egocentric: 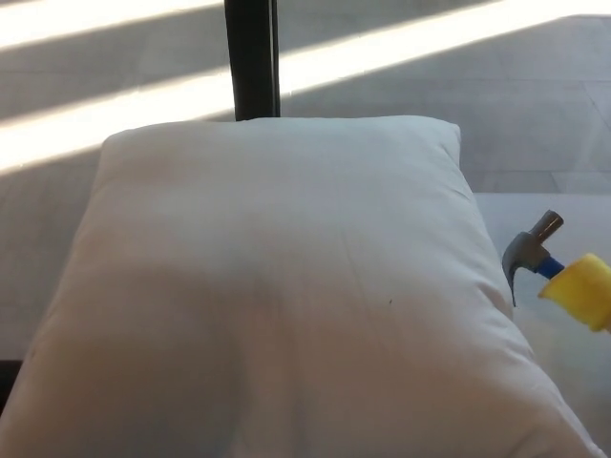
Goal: A hammer is kept on the right hand side and a pillow is kept on the left hand side on the desk infront of the robot and the robot uses its right hand to pick up the hammer and makes a downward swinging motion to hit the pillow
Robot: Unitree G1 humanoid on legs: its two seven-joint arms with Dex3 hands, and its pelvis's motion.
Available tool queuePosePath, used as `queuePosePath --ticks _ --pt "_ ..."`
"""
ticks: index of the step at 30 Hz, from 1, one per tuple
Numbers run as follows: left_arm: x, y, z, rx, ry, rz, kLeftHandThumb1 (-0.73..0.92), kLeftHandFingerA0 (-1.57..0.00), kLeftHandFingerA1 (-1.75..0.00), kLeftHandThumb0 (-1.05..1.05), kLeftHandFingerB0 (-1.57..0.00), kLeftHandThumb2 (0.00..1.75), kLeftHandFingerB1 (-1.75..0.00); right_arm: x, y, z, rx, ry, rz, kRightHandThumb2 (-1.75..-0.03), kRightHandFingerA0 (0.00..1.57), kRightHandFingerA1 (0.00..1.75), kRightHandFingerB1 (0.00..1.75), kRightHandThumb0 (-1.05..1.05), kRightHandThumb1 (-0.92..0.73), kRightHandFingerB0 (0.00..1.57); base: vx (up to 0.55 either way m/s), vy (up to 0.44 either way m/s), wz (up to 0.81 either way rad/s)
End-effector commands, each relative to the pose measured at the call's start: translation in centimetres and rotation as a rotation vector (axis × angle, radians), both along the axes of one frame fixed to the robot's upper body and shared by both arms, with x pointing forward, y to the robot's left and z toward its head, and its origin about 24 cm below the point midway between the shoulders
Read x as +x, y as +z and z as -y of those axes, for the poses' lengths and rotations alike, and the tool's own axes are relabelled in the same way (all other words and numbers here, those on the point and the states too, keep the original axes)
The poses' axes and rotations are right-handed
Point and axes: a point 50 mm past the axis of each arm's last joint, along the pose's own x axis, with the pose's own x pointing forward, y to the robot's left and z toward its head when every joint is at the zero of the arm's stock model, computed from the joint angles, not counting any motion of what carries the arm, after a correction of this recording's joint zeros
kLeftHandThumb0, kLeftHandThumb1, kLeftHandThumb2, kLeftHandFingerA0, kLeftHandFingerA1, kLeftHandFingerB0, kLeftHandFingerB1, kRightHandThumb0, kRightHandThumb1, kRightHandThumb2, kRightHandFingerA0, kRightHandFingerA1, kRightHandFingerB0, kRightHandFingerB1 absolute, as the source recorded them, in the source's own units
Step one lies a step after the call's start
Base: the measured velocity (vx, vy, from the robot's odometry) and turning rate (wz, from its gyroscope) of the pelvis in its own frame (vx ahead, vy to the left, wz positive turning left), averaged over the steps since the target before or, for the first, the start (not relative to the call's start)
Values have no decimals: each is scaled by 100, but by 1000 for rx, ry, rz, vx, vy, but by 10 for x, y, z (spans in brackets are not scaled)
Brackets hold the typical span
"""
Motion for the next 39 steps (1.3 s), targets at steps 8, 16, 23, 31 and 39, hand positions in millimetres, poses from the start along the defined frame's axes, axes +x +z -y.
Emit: queuePosePath --ticks 8,16,23,31,39 --pt "-1 12 -12 33 17 14 85 -61 -60 -80 -55 65 -48 5 17 16 -149 1 110 -70 81 173 139 -32 -77 66 0 0 0" --pt "-5 12 -15 27 48 9 84 -62 -60 -79 -57 66 -48 3 6 15 -117 -29 152 -98 105 129 96 -35 -57 75 0 0 0" --pt "-4 12 -14 21 40 18 83 -63 -63 -79 -57 65 -49 3 -1 4 -43 46 43 -102 56 76 49 -33 -54 10 0 0 0" --pt "-3 11 -14 14 50 16 84 -63 -59 -78 -58 65 -48 6 -5 -1 -126 164 -67 -71 0 17 24 -58 -64 5 0 0 0" --pt "-5 11 -14 22 36 15 84 -62 -60 -79 -57 65 -48 6 -5 -1 -259 203 -111 -90 0 26 3 -91 -59 8 0 0 0"
